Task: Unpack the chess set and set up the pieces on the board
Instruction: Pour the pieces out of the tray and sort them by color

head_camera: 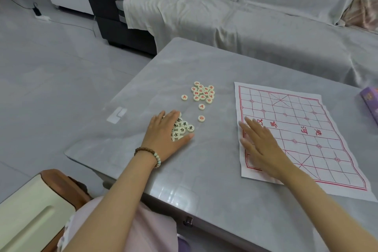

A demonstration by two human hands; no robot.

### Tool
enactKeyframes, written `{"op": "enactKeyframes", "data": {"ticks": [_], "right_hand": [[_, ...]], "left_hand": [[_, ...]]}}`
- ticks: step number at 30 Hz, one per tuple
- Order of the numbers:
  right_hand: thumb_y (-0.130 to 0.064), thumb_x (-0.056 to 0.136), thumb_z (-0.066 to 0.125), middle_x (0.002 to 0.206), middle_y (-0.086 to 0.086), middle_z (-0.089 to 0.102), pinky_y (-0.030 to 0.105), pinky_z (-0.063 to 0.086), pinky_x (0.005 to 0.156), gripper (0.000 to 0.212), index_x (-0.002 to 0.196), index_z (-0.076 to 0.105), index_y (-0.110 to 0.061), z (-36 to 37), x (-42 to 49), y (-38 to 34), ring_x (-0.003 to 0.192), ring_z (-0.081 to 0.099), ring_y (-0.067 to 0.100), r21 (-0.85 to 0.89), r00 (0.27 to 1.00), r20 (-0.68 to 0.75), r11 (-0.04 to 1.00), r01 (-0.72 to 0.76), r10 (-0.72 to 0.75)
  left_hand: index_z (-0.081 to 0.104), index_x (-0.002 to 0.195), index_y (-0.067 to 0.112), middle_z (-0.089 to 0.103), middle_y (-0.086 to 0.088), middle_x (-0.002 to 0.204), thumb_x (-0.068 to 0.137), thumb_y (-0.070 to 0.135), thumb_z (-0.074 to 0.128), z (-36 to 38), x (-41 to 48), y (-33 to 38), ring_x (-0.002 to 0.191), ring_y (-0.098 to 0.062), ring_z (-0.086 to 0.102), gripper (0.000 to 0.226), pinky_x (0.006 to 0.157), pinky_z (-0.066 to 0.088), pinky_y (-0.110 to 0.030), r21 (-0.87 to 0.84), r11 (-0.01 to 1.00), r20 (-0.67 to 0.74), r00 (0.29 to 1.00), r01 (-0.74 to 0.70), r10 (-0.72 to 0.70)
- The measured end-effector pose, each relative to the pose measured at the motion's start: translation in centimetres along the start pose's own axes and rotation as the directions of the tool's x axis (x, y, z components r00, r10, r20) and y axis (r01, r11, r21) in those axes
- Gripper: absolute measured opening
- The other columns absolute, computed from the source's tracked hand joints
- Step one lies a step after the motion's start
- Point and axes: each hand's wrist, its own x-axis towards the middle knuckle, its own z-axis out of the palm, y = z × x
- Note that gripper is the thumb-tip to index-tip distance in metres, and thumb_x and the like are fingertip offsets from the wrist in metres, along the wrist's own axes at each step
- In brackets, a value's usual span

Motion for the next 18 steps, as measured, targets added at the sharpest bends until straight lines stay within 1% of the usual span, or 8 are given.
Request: {"op": "enactKeyframes", "data": {"ticks": [3, 5, 8, 12, 13, 15, 16, 18], "right_hand": [[-0.071, 0.078, -0.001, 0.155, -0.019, -0.010, 0.026, -0.010, 0.116, 0.073, 0.145, -0.003, -0.040, -0.1, -1.5, 1.9, 0.140, -0.017, -0.002, -0.066, 0.996, 0.060, 0.996, -0.055, 0.059], [-0.071, 0.079, -0.002, 0.155, -0.018, -0.011, 0.029, -0.010, 0.116, 0.075, 0.146, -0.004, -0.038, 0.6, -1.7, 2.1, 0.143, -0.014, 0.003, -0.131, 0.996, 0.020, 0.987, -0.089, 0.092], [-0.067, 0.082, 0.002, 0.157, -0.013, -0.006, 0.033, -0.008, 0.116, 0.073, 0.148, 0.000, -0.036, 1.6, -1.1, 1.0, 0.145, -0.008, 0.011, -0.130, 0.982, -0.059, 0.974, -0.187, 0.181], [-0.067, 0.077, -0.008, 0.158, -0.008, -0.004, 0.039, -0.005, 0.116, 0.082, 0.149, 0.002, -0.030, 2.2, -0.7, -0.3, 0.146, -0.006, 0.016, -0.148, 0.958, -0.106, 0.949, -0.280, 0.266], [-0.065, 0.082, -0.004, 0.158, -0.007, -0.004, 0.040, -0.006, 0.117, 0.077, 0.149, 0.002, -0.029, 2.2, -0.6, -0.5, 0.146, -0.006, 0.016, -0.135, 0.955, -0.106, 0.947, -0.290, 0.277], [-0.055, 0.095, 0.013, 0.159, -0.005, -0.002, 0.040, -0.005, 0.117, 0.062, 0.149, 0.006, -0.027, 1.9, -0.3, -1.4, 0.146, -0.006, 0.016, -0.055, 0.955, -0.118, 0.958, -0.280, 0.272], [-0.049, 0.098, 0.020, 0.159, -0.005, 0.000, 0.039, -0.005, 0.118, 0.058, 0.149, 0.009, -0.026, 1.8, 0.1, -2.1, 0.146, -0.005, 0.016, -0.007, 0.962, -0.136, 0.970, -0.242, 0.239], [-0.044, 0.099, 0.029, 0.158, -0.005, 0.004, 0.036, -0.002, 0.118, 0.055, 0.148, 0.015, -0.025, 1.4, 1.3, -3.9, 0.146, -0.002, 0.015, 0.051, 0.980, -0.164, 0.993, -0.108, 0.115]], "left_hand": [[0.026, 0.141, 0.026, 0.025, 0.008, 0.151, 0.065, 0.081, 0.032, 0.3, 0.1, 0.7, 0.142, -0.022, 0.010, 0.094, 0.116, 0.010, -0.037, 0.011, 1.000, 0.019, 1.000, -0.013, 0.013], [0.026, 0.141, 0.025, 0.025, 0.008, 0.151, 0.061, 0.084, 0.029, 0.4, 0.3, 1.0, 0.142, -0.023, 0.011, 0.099, 0.116, 0.012, -0.038, 0.037, 0.999, 0.025, 0.999, -0.025, 0.024], [0.026, 0.141, 0.024, 0.026, 0.007, 0.151, 0.058, 0.084, 0.029, 0.4, 0.5, 1.3, 0.142, -0.024, 0.012, 0.102, 0.116, 0.014, -0.038, 0.040, 0.999, 0.012, 1.000, -0.022, 0.022], [0.031, 0.139, 0.024, 0.032, 0.007, 0.147, 0.061, 0.082, 0.033, 0.3, 0.6, 1.6, 0.140, -0.024, 0.017, 0.098, 0.114, 0.016, -0.037, 0.002, 1.000, -0.010, 1.000, -0.019, 0.019], [0.032, 0.139, 0.023, 0.034, 0.006, 0.145, 0.063, 0.081, 0.035, 0.2, 0.7, 1.6, 0.139, -0.023, 0.020, 0.095, 0.114, 0.018, -0.036, -0.026, 1.000, -0.018, 1.000, -0.010, 0.010], [0.034, 0.139, 0.021, 0.039, 0.003, 0.142, 0.075, 0.071, 0.046, -0.3, 0.9, 1.5, 0.135, -0.020, 0.028, 0.082, 0.111, 0.023, -0.035, -0.111, 0.994, -0.063, 0.998, 0.024, -0.031], [0.034, 0.139, 0.019, 0.040, 0.001, 0.142, 0.082, 0.063, 0.048, -0.6, 1.1, 1.3, 0.134, -0.019, 0.029, 0.074, 0.111, 0.025, -0.034, -0.151, 0.988, -0.090, 0.994, 0.044, -0.058], [0.033, 0.141, 0.018, 0.036, 0.000, 0.145, 0.089, 0.054, 0.041, -1.0, 1.5, 0.8, 0.136, -0.018, 0.028, 0.064, 0.112, 0.023, -0.034, -0.208, 0.974, -0.102, 0.989, 0.084, -0.107]]}}
